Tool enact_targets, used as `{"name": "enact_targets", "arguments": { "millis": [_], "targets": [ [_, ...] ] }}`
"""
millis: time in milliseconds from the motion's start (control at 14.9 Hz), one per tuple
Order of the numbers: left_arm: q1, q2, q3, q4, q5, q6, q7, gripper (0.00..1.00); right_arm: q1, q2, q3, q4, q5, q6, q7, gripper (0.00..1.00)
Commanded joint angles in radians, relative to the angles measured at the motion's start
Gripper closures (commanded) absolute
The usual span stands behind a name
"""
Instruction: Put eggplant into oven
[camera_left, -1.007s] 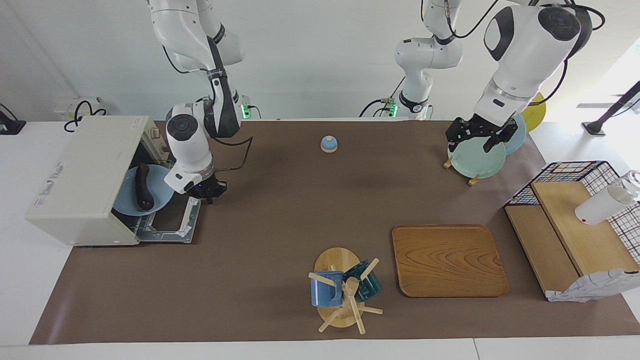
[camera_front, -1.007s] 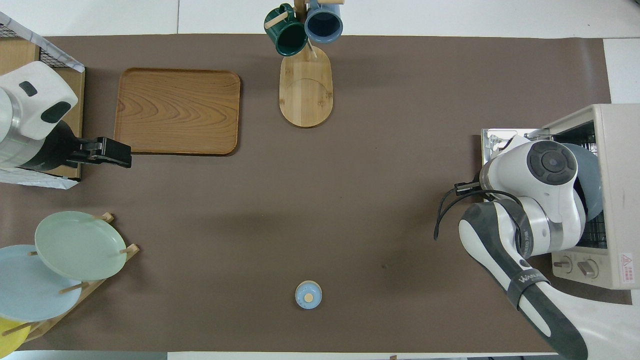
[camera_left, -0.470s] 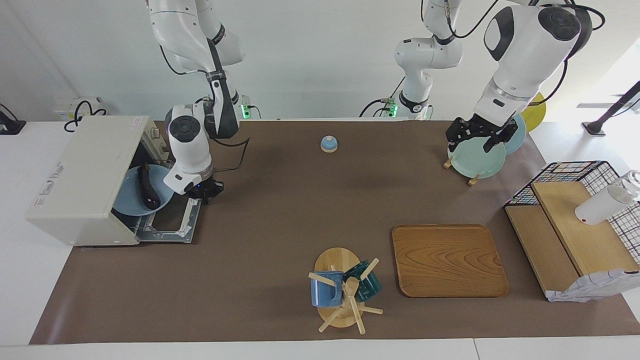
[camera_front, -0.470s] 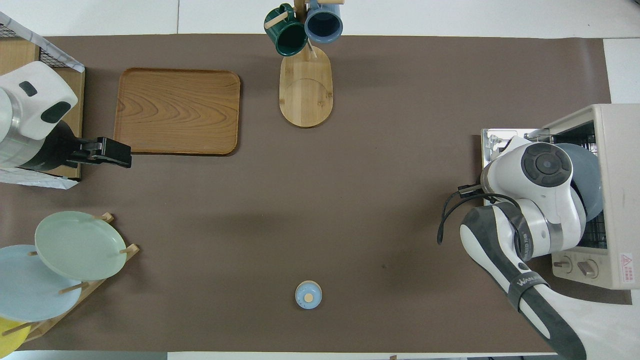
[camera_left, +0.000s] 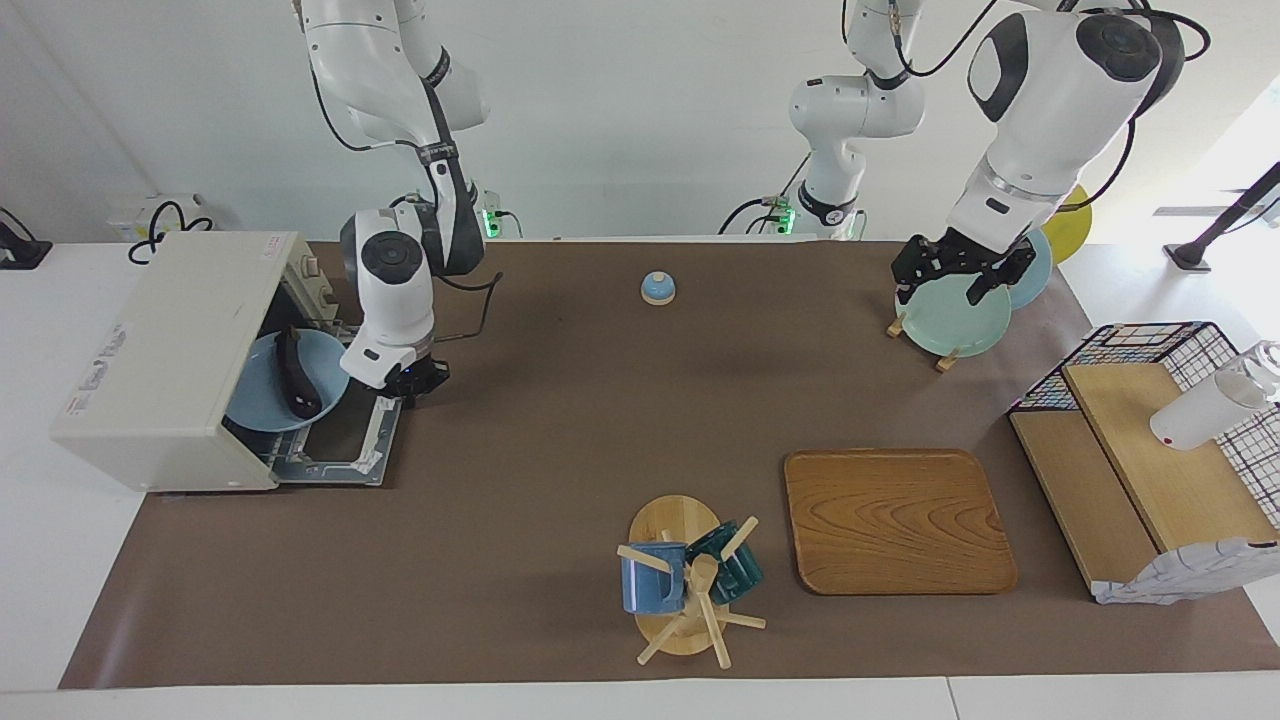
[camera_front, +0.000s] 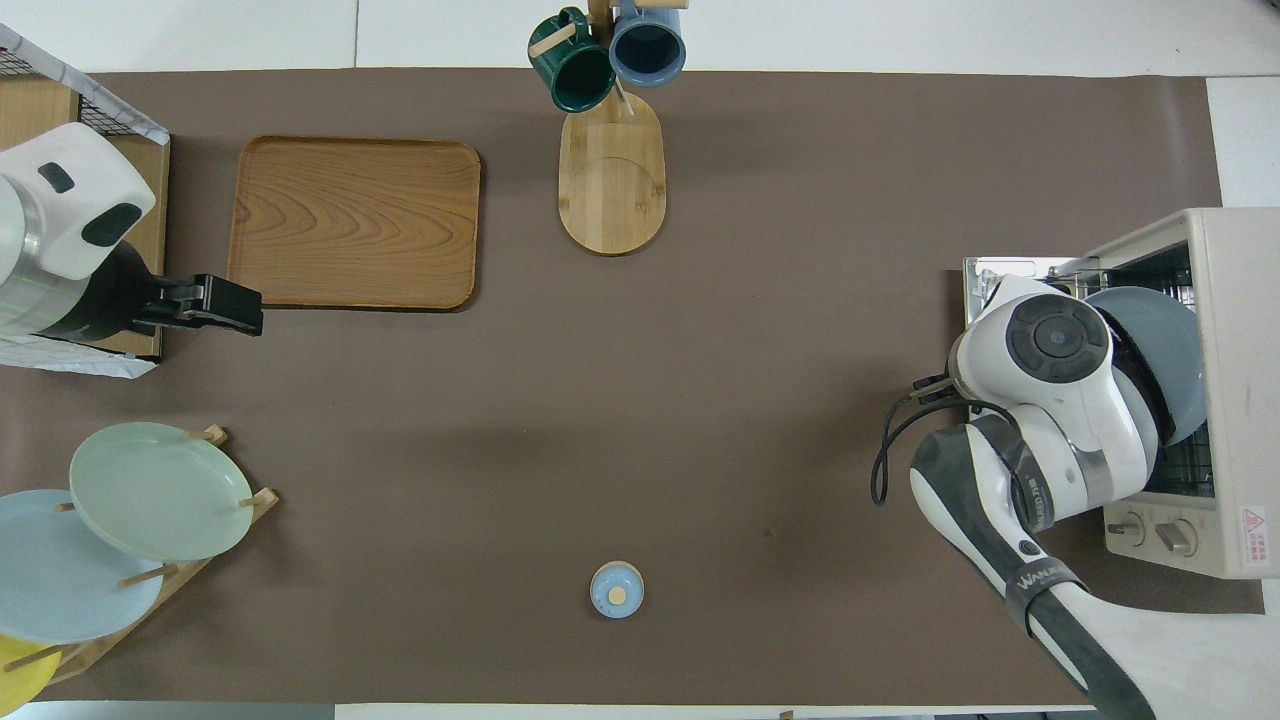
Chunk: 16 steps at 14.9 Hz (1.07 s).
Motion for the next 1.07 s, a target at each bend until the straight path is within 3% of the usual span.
{"name": "enact_targets", "arguments": {
  "millis": [0,336,806,1007],
  "targets": [
    [0.000,-0.017,0.002,-0.008,0.010,-0.006,0.001,0.00,-0.019,0.015,-0.018,0.156,-0.086,-0.192,-0.031,1.00],
    [0.001,-0.015,0.002,-0.008,0.010,-0.006,0.001,0.00,-0.070,-0.029,-0.019,0.302,-0.019,-0.367,-0.204,1.00],
    [0.000,-0.017,0.002,-0.008,0.010,-0.006,0.001,0.00,-0.135,-0.114,-0.024,0.316,0.038,-0.456,-0.330,1.00],
    [0.000,-0.017,0.002,-0.008,0.010,-0.006,0.001,0.00,-0.124,-0.135,-0.019,0.397,0.066,-0.589,-0.326,1.00]
  ]
}}
